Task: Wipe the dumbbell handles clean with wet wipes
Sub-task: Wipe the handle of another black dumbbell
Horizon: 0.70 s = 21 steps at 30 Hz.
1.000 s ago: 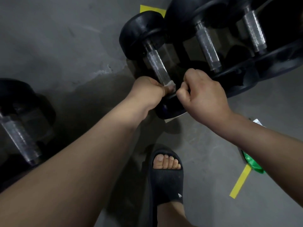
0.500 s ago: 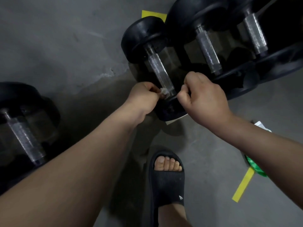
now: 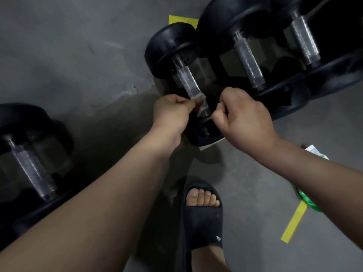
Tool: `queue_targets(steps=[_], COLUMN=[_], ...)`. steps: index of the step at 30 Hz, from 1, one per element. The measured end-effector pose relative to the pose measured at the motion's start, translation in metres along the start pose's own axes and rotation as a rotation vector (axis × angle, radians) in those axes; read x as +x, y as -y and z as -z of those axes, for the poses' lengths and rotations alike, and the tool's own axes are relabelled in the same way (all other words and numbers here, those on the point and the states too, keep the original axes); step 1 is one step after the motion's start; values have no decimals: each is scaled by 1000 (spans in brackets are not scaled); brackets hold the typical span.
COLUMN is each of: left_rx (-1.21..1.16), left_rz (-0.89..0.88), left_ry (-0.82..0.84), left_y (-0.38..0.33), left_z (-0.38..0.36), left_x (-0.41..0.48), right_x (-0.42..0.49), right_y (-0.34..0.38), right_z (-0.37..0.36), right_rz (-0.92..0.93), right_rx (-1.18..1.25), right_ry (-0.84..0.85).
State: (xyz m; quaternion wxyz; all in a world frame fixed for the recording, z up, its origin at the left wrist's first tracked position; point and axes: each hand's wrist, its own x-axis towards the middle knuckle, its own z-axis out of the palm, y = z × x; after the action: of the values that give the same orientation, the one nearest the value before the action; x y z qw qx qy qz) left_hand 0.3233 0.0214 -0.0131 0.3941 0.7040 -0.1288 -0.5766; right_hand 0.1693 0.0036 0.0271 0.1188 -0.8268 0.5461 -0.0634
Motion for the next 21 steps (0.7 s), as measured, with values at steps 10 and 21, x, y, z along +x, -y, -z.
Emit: queue_targets(steps=[10,21], left_rx=[-207,-413], left_rz=[60,187], left_ry=[-180,-59], left_y=[-28,-26], left_z=[-15,-10], left_x=[1,1], right_x=[-1,0], right_y=[0,-2], right_z=[0,-1], right_rz=[4,12], right_rx=[-11,1], right_ry=[-4,-10])
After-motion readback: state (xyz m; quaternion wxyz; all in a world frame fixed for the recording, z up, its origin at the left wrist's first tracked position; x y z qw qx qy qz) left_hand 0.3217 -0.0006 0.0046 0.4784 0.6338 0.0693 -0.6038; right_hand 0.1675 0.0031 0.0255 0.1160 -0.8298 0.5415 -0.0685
